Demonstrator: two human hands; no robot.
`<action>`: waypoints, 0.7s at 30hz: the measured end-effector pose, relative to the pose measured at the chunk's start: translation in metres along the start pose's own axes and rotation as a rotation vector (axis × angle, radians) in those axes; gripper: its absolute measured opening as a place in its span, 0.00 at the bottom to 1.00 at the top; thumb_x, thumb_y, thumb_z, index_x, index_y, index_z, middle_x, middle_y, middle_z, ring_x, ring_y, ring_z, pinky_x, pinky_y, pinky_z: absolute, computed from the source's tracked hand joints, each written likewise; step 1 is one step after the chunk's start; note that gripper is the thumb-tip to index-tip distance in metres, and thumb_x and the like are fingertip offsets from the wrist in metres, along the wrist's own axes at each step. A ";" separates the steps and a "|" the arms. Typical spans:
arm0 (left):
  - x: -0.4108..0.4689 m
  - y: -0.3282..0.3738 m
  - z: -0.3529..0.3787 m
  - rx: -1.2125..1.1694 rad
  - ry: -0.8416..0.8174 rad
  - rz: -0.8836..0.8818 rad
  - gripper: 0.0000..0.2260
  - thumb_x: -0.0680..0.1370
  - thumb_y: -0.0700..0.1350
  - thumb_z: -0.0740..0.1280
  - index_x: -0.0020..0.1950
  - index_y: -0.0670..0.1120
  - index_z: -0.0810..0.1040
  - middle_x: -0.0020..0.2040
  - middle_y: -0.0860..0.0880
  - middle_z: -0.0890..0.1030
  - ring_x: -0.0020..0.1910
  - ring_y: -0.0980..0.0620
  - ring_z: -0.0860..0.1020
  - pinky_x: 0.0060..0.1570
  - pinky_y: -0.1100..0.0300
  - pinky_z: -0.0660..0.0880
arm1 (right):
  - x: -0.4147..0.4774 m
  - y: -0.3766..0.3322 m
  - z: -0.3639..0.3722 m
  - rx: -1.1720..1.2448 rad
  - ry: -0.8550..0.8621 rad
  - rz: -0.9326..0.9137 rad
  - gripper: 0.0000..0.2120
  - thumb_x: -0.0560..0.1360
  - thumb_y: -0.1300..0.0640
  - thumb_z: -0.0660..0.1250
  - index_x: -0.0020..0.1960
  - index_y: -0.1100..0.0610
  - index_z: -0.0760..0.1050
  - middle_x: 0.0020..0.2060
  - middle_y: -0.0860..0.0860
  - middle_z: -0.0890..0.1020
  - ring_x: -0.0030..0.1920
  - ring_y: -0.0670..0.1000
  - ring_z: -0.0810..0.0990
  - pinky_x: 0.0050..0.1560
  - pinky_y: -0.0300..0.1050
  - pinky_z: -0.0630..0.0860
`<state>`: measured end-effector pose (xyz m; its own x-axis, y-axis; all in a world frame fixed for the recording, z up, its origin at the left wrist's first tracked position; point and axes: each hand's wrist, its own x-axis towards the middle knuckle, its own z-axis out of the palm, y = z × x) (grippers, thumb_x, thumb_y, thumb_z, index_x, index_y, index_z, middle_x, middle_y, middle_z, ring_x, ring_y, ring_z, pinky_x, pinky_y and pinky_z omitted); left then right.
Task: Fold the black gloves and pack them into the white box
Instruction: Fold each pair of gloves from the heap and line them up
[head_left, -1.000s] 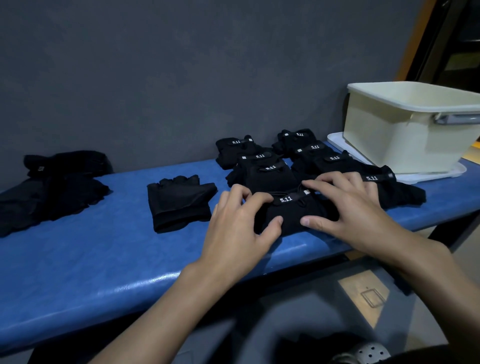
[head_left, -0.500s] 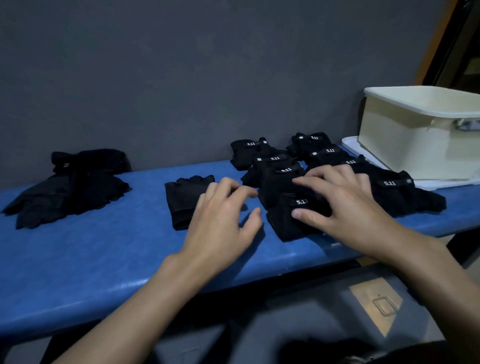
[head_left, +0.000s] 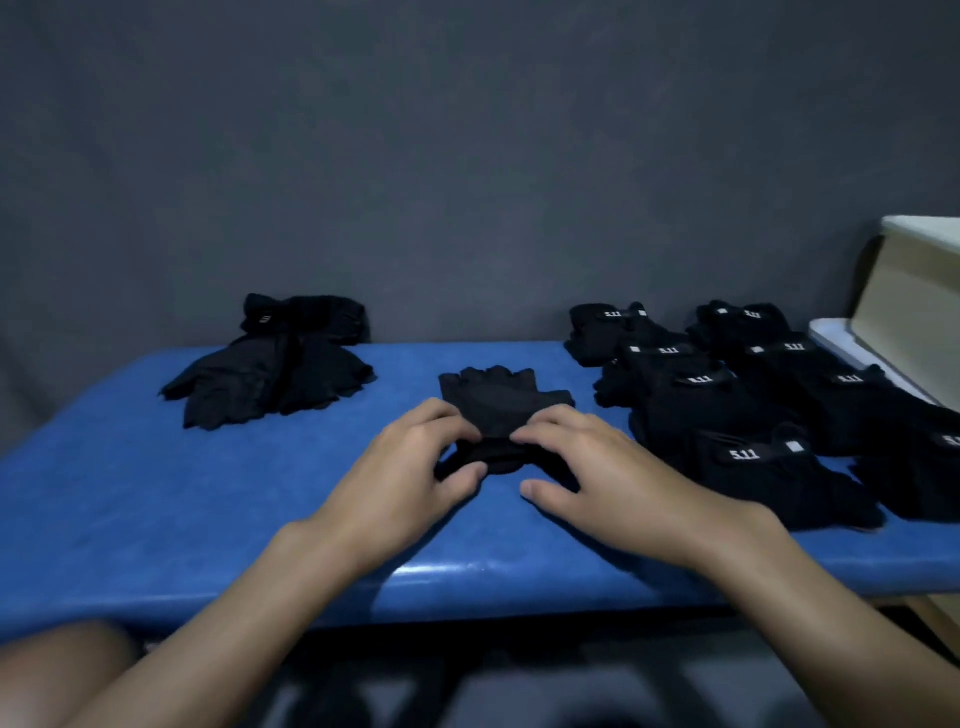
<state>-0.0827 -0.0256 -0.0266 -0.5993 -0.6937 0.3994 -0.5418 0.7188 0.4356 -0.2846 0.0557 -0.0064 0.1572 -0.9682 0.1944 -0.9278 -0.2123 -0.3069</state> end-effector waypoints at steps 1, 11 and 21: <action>0.000 -0.001 0.001 -0.033 0.020 -0.002 0.10 0.76 0.51 0.71 0.55 0.49 0.82 0.52 0.59 0.76 0.48 0.56 0.77 0.51 0.57 0.74 | 0.002 0.001 0.002 0.000 -0.006 -0.002 0.23 0.78 0.44 0.64 0.72 0.45 0.67 0.64 0.38 0.68 0.65 0.44 0.67 0.68 0.47 0.66; -0.011 -0.026 -0.023 -0.014 0.078 -0.055 0.03 0.76 0.48 0.72 0.45 0.51 0.81 0.46 0.59 0.75 0.44 0.60 0.75 0.45 0.61 0.72 | 0.032 -0.017 0.016 0.091 -0.025 -0.064 0.22 0.77 0.46 0.66 0.70 0.46 0.69 0.63 0.36 0.69 0.64 0.41 0.69 0.68 0.45 0.67; -0.014 -0.055 -0.086 0.059 0.212 -0.206 0.02 0.77 0.50 0.70 0.47 0.54 0.82 0.49 0.58 0.78 0.51 0.58 0.77 0.54 0.54 0.76 | 0.066 -0.044 0.005 0.023 0.028 -0.111 0.18 0.78 0.43 0.63 0.66 0.43 0.72 0.60 0.36 0.74 0.64 0.43 0.68 0.67 0.47 0.61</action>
<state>0.0054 -0.0593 0.0135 -0.3403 -0.8143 0.4702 -0.6761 0.5594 0.4795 -0.2321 0.0004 0.0152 0.2483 -0.9346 0.2545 -0.8974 -0.3209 -0.3028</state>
